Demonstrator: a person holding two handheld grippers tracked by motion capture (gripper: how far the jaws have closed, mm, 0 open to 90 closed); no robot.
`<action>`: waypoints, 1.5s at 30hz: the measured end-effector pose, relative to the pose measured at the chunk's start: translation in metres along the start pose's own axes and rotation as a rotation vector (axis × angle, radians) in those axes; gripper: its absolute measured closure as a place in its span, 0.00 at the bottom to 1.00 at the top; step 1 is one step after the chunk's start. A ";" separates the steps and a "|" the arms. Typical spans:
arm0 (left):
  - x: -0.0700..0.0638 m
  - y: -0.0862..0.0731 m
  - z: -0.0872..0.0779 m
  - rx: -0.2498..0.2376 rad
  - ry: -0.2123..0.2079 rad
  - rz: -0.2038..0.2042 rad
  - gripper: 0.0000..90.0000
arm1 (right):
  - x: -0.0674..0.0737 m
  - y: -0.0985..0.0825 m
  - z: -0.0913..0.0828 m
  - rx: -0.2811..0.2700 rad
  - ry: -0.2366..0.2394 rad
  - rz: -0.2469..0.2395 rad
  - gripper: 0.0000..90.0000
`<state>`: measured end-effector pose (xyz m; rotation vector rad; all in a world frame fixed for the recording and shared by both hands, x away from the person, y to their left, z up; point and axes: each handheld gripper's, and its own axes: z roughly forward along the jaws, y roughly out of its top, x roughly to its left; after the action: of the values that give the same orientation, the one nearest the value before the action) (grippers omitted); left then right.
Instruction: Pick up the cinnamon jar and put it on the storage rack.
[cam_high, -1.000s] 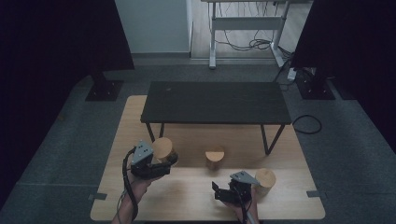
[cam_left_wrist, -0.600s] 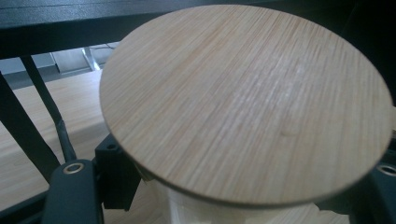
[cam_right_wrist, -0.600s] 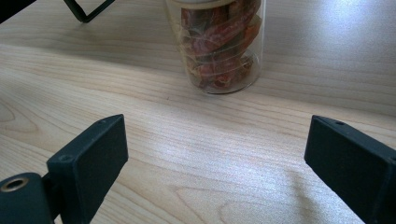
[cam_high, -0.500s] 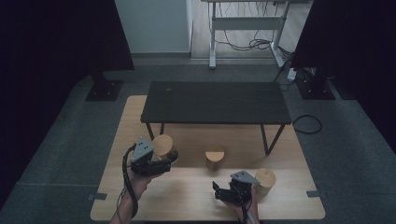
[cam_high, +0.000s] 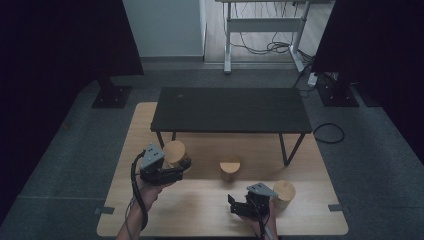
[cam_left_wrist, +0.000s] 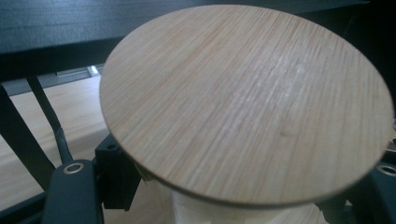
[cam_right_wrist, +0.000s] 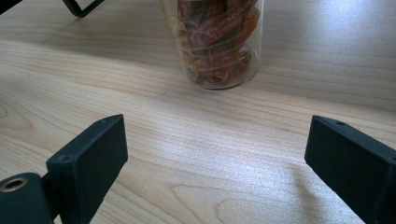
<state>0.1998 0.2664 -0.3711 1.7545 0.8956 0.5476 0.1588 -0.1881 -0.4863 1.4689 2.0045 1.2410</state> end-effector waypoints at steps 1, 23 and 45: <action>0.000 0.002 0.000 0.000 0.000 0.002 0.28 | 0.000 0.000 0.000 0.000 -0.001 -0.002 0.06; 0.001 0.013 -0.003 -0.015 0.002 0.022 0.28 | 0.004 -0.001 0.000 -0.006 -0.020 -0.014 0.06; -0.004 0.026 -0.003 -0.031 0.015 0.049 0.28 | 0.006 -0.003 0.001 -0.010 -0.028 -0.021 0.05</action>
<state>0.2033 0.2609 -0.3456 1.7498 0.8527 0.6043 0.1553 -0.1827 -0.4879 1.4486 1.9881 1.2131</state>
